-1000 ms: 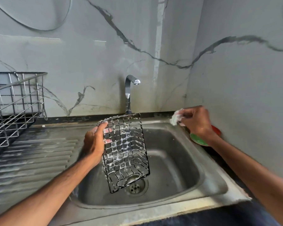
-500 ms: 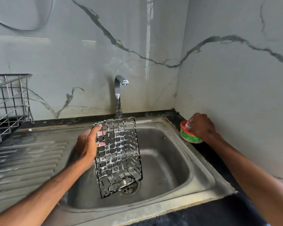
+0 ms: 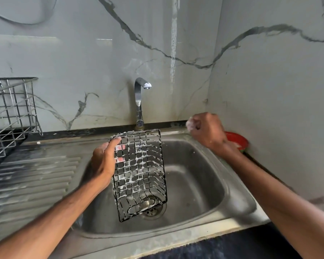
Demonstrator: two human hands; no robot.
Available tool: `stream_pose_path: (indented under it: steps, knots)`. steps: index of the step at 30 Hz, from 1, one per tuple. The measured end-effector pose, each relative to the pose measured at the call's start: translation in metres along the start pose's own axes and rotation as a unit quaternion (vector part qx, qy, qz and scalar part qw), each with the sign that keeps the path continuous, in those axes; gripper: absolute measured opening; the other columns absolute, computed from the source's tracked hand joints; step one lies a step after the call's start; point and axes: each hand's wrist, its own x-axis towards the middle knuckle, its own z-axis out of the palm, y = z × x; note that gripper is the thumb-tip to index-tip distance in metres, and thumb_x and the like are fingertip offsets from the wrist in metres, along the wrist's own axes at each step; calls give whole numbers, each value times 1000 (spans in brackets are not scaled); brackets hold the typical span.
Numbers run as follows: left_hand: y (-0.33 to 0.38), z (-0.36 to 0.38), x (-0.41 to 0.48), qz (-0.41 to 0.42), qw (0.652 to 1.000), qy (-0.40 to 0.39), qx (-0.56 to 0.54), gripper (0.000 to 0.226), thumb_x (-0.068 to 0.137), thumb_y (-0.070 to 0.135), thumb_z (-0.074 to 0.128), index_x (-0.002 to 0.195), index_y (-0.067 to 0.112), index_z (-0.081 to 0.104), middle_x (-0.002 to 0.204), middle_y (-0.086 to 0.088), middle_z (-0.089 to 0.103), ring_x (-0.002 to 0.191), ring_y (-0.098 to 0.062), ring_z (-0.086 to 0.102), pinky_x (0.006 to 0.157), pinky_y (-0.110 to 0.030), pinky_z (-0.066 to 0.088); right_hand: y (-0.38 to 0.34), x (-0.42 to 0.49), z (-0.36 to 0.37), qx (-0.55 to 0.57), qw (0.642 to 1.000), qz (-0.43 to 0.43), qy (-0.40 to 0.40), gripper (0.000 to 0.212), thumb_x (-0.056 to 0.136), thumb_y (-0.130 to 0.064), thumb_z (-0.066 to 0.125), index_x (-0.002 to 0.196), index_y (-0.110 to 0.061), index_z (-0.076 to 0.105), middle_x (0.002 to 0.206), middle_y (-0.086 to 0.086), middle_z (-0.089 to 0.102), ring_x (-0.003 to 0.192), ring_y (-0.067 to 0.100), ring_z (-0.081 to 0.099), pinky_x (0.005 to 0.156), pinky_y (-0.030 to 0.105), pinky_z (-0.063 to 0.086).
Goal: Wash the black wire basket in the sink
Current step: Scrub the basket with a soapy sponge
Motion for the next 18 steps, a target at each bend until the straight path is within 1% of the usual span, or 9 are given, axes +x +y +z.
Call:
stream_pose_path:
  steps: [2,4,7,9,11,13,15,16,18]
  knots:
    - [-1,-1,1,3,1000,5,-2,78,63,86,69,90,12,75,78,3,65,74,-41,75,68,-57,57,-20,-3,14,81,996,-7,-34,10,83,-20,77,91,-13,76,87,-1,76,78,11,70,78,35,61]
    - [-1,-2,2,0,1000,4,-8,77,61,87,70,92,16,77,82,0,70,77,-39,75,74,-62,60,-36,-5,33,103,990,22,-92,37,82,-35,81,109,-12,70,96,-1,71,84,12,67,78,29,60]
    - [0,-3,2,-14,1000,0,-7,72,61,87,69,87,20,75,86,1,79,70,-29,74,76,-48,58,-45,-8,63,74,983,58,-158,38,84,-47,77,86,-14,60,73,-2,57,58,11,49,50,22,45]
    - [0,-4,3,-14,1000,3,-19,81,58,90,69,99,20,77,94,-1,80,70,-21,71,82,-48,59,-45,-10,80,138,962,93,-216,34,90,-39,74,85,-7,62,69,1,53,55,13,45,46,23,39]
    - [-2,-8,6,-19,1000,6,-23,97,53,93,68,115,18,75,103,3,79,76,-21,70,83,-56,61,-44,-12,90,213,933,108,-268,26,96,-28,67,96,-2,67,79,3,64,65,18,61,58,25,55]
    - [-4,-13,9,-17,1000,-6,-10,98,53,94,68,119,21,74,109,4,78,86,-29,72,84,-60,60,-43,-16,100,283,905,113,-299,13,99,-19,62,107,-9,65,97,12,71,87,28,74,80,42,63]
    - [-3,-16,11,-12,1000,-19,2,94,58,92,68,113,17,74,110,1,76,84,-36,70,84,-65,59,-40,-19,108,357,871,146,-306,19,100,-16,61,117,-8,61,110,20,70,97,33,74,82,50,62]
    - [-4,-18,10,4,1000,-25,11,87,63,89,68,103,12,72,101,-3,74,80,-37,70,82,-66,59,-38,-20,111,384,853,169,-309,22,100,-15,61,121,-8,60,113,22,69,99,34,73,81,51,62]
    - [3,-19,2,43,998,-29,37,59,76,78,66,74,20,63,72,-6,59,57,-29,57,78,-67,59,-34,-20,114,411,827,198,-328,24,99,-14,62,123,-8,61,114,23,70,97,37,74,81,49,62]
